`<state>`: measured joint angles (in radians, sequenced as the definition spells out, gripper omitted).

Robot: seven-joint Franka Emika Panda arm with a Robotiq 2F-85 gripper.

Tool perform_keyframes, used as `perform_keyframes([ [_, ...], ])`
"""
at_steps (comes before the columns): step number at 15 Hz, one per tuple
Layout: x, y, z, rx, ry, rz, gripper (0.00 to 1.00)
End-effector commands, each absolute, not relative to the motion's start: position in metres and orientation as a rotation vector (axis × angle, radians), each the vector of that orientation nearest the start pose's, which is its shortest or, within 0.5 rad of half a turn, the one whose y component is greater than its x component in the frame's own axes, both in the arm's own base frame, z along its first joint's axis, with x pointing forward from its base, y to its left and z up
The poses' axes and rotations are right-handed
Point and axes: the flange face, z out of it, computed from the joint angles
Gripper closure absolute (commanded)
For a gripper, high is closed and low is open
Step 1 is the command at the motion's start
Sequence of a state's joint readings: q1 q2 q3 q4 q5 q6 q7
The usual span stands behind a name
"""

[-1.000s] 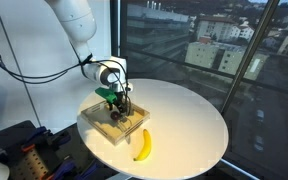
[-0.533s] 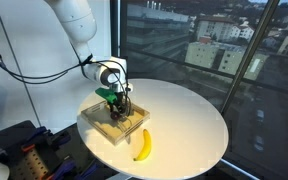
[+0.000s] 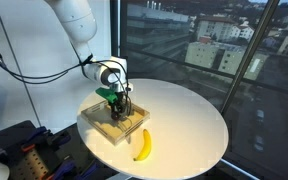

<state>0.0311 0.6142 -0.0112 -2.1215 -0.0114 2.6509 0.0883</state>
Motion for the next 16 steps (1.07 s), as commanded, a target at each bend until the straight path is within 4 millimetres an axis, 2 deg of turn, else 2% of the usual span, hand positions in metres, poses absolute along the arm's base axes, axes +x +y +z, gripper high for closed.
perform_keyframes([
  [1, 0.56, 0.011, 0.114, -3.158, 0.07, 0.131, 0.66],
  [16, 0.563, 0.011, 0.144, -3.16, 0.047, 0.098, 0.66],
])
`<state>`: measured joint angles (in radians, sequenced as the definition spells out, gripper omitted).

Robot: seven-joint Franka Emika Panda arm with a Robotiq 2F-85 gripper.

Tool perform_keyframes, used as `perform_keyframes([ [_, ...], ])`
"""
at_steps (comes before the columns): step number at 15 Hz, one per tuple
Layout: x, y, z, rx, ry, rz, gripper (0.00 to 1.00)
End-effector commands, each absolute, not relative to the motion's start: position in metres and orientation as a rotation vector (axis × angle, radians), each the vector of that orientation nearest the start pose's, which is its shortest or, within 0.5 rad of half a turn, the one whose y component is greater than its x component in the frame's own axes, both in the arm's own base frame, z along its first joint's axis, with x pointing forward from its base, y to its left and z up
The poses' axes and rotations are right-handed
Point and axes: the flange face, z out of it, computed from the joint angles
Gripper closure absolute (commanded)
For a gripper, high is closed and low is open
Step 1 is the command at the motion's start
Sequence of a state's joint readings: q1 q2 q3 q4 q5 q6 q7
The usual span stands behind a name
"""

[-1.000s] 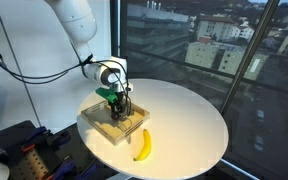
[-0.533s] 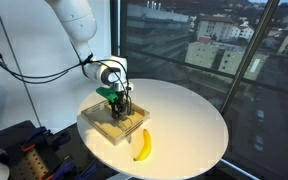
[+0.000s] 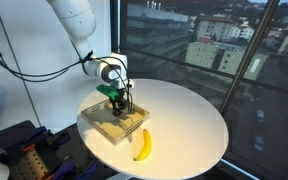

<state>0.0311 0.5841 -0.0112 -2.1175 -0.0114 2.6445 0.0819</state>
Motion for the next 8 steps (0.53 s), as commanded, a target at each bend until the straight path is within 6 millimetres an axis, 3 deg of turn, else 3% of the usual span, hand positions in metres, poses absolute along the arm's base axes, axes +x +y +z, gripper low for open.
perform_keyframes([
  [1, 0.563, 0.011, 0.147, -3.158, 0.041, 0.102, 0.66],
  [8, 0.56, 0.01, 0.168, -3.153, 0.018, 0.127, 0.66],
])
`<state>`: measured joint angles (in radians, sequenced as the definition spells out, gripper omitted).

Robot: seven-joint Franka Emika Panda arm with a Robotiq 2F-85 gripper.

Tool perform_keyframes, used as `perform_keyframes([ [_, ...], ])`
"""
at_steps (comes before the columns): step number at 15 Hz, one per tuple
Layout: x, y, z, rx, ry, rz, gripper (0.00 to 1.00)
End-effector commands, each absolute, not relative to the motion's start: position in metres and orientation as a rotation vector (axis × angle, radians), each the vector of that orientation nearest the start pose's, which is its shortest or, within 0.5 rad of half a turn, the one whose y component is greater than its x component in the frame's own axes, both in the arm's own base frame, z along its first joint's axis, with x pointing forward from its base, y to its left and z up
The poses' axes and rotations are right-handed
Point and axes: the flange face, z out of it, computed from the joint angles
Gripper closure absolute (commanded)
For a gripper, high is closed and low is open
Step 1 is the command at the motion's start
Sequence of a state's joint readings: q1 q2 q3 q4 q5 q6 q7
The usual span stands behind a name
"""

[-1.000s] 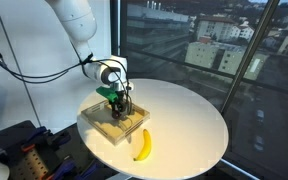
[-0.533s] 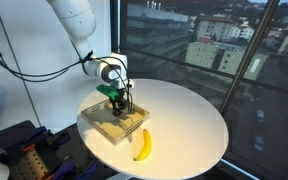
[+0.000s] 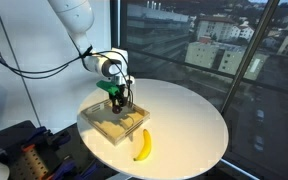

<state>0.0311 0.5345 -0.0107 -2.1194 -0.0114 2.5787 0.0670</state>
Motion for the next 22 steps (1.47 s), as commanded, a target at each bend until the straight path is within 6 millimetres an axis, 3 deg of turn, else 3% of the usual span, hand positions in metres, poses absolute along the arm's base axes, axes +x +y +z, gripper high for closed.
perform_keyframes([
  [1, 0.56, 0.01, 0.173, -3.154, 0.017, 0.126, 0.66],
  [22, 0.537, 0.007, 0.238, -3.156, 0.026, 0.102, 0.66],
])
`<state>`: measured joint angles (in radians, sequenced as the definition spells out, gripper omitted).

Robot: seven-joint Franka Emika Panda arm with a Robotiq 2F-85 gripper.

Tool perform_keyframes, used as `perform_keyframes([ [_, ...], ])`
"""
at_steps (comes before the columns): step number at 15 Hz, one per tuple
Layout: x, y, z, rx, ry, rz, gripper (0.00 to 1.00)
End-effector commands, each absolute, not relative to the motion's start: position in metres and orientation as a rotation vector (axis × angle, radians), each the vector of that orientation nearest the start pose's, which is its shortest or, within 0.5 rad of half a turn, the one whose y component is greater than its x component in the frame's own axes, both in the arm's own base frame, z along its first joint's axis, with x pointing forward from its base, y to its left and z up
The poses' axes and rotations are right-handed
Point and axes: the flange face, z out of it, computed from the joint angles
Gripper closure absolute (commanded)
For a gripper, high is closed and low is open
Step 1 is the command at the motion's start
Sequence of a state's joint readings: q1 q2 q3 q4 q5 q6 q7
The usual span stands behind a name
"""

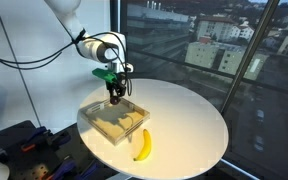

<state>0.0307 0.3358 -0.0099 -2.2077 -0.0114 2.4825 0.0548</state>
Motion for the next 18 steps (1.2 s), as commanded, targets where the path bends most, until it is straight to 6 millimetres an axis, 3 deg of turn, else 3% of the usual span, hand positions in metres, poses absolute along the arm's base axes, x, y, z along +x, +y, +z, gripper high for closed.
perform_keyframes([
  [1, 0.536, 0.006, 0.241, -3.155, 0.03, 0.103, 0.66],
  [18, 0.518, -0.022, 0.282, -3.152, 0.129, 0.155, 0.66],
])
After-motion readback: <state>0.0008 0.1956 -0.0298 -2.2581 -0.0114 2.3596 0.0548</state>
